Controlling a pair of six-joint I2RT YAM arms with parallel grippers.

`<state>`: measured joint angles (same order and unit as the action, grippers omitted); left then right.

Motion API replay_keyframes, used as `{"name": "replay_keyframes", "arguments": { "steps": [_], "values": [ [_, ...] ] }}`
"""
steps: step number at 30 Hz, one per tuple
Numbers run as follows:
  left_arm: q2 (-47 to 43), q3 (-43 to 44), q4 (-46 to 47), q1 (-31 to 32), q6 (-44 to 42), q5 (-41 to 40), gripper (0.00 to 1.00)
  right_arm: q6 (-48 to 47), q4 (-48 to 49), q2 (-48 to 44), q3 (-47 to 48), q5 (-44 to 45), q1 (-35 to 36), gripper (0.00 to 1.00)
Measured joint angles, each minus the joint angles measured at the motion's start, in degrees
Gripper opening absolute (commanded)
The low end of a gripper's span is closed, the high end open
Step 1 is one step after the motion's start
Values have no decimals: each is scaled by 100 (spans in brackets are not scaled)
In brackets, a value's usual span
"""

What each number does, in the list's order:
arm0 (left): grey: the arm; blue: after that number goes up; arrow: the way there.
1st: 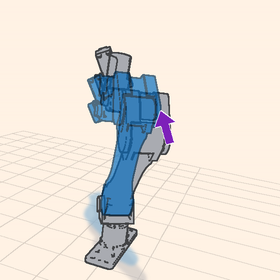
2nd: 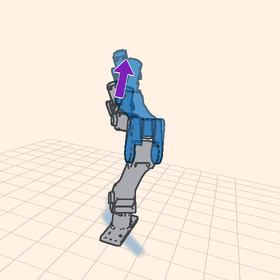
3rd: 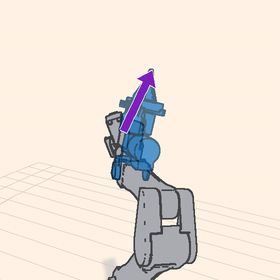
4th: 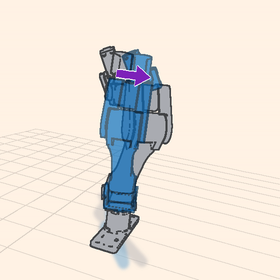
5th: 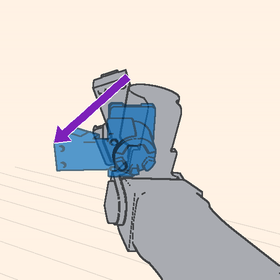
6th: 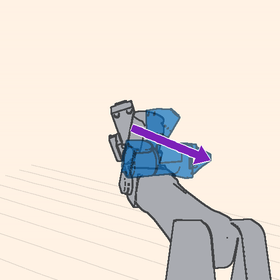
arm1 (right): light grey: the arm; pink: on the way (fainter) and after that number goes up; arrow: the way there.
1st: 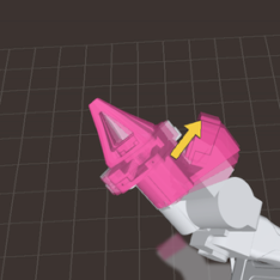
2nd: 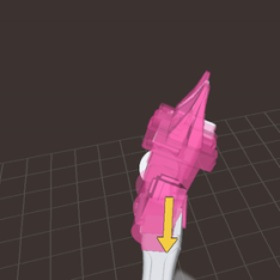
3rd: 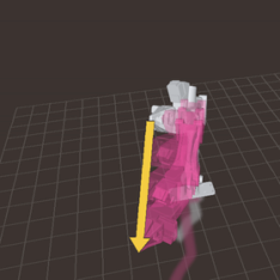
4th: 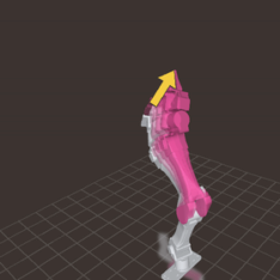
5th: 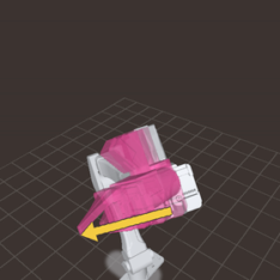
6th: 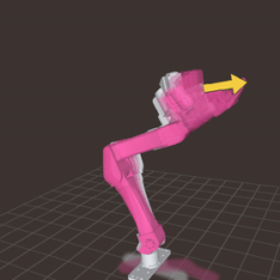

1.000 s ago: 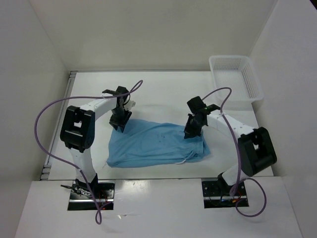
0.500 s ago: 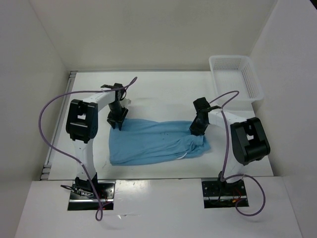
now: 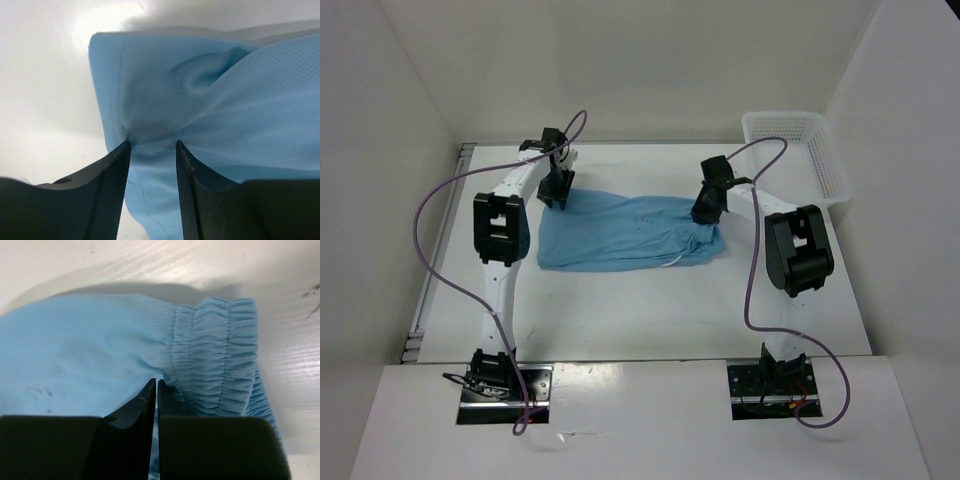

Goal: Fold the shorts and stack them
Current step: Fold the shorts

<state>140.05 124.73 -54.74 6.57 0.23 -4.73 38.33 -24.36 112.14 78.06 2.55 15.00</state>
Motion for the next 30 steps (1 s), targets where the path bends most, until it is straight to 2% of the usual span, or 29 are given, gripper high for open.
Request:
{"name": "replay_keyframes", "arguments": {
  "steps": [4, 7, 9, 12, 16, 22, 30],
  "values": [
    [39, 162, 210, -55, -2, 55, 53, -284, 74, -98, 57, -79, -4, 31],
    [-236, -125, 271, -39, 0, 179, 54, -494, 79, -323, 55, -55, 24, 32],
    [-592, -496, 254, -4, 0, 262, 55, -610, 101, -509, 50, -50, 52, 24],
    [-1259, -1235, 365, 83, -2, 376, 55, -686, 179, -675, -13, -87, 125, 0],
    [-1930, -2157, 527, 179, -2, 520, 55, -623, 269, -691, -400, -151, 258, 0],
    [-2000, -3287, 761, 199, -2, 649, 55, -409, 247, -793, -1163, -129, 424, 0],
    [-1954, -3451, 811, 144, 9, 632, 55, -136, 240, -927, -1578, -11, 400, 0]
  ]
}}
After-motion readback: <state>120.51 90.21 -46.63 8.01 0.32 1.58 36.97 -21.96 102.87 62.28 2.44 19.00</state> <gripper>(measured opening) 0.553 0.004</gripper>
